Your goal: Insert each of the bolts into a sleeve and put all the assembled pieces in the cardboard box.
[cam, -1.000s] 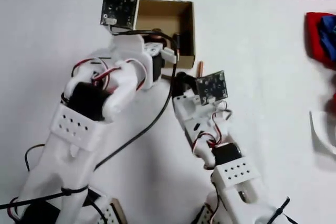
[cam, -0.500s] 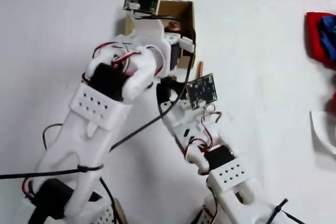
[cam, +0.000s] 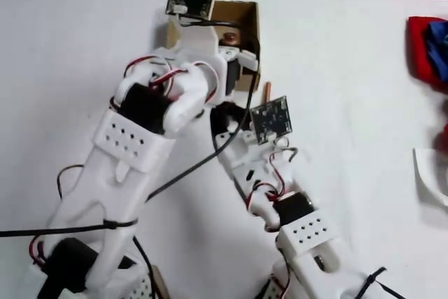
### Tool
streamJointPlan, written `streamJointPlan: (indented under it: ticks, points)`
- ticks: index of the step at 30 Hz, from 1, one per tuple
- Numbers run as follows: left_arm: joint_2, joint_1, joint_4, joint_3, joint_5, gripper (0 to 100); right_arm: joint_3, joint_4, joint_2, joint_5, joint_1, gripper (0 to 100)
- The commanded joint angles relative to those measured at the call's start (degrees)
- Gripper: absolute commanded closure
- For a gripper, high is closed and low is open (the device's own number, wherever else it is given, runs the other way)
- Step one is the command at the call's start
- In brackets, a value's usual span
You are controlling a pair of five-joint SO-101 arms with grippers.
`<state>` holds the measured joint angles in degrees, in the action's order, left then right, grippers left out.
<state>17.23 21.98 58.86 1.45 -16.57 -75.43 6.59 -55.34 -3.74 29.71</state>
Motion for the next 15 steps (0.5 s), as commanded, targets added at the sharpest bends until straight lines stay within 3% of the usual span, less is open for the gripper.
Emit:
streamJointPlan:
  ticks: [1, 15]
  points:
    - [0.4, 0.4, -1.8, 0.0, -0.5, 97, 4.1, -1.4, 0.1, -0.3, -0.6, 97.6]
    - [0.4, 0.1, -1.8, 0.0, -0.5, 97, 5.6, 1.4, -6.1, -0.3, -0.8, 97.6]
